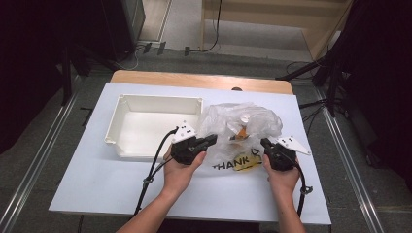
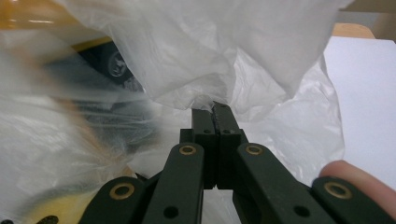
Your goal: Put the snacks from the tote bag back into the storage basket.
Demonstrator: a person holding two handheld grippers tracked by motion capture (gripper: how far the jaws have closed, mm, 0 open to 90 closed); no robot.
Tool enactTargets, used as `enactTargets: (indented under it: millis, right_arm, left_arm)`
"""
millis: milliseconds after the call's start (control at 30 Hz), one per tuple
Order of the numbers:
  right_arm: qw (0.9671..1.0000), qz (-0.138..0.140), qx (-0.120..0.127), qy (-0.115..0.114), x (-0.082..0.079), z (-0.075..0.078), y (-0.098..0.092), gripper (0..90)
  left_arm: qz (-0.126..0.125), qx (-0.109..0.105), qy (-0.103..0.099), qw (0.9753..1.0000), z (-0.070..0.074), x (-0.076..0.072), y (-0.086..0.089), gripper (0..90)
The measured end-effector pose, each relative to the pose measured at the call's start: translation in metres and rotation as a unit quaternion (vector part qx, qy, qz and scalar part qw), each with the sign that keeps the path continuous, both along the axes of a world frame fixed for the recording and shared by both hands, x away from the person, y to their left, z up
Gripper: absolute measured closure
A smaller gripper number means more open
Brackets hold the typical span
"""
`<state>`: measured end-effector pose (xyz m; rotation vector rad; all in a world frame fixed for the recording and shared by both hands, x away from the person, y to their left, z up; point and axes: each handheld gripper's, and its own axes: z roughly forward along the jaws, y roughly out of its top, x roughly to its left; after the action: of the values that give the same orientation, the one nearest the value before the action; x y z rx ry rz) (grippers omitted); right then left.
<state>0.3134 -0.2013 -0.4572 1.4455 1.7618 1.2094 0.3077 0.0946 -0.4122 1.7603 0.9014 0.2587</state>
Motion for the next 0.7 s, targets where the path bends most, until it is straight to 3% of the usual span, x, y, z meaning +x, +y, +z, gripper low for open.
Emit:
enactTargets:
  millis: [467,700]
  right_arm:
    - [0.9995,-0.009,-0.005,0.031,0.005,-0.016,-0.008,90.0]
    - [0.9994,0.000,-0.010,0.032,0.002,-0.018,-0.007,90.0]
  left_arm:
    - [0.010,0.037,0.033,0.9987,-0.044,-0.008,-0.011,90.0]
    - [0.012,0.053,0.030,0.9981,-0.056,-0.012,-0.014,90.0]
